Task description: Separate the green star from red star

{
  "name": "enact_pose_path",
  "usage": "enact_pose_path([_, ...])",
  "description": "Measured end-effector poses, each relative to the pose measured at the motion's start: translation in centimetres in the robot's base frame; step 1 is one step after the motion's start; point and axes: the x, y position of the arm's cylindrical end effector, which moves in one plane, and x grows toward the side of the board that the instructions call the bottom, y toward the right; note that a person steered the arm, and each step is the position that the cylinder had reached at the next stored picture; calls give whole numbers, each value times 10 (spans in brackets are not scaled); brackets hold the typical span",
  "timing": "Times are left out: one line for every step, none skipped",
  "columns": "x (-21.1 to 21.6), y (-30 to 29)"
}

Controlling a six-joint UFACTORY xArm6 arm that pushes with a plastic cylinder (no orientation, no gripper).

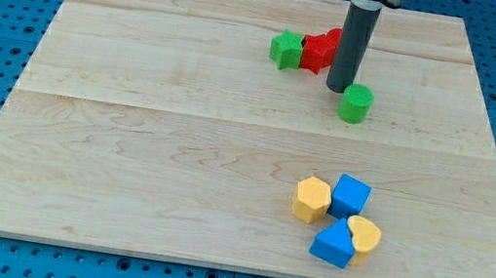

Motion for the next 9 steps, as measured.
enact_pose_path([18,-23])
enact_pose_path([18,33])
enact_pose_path([18,41])
enact_pose_path([18,-40])
enact_pose_path([5,-118])
enact_pose_path([-46,-111])
enact_pose_path([-82,-110])
enact_pose_path([-89,-71])
enact_pose_path([-85,-34])
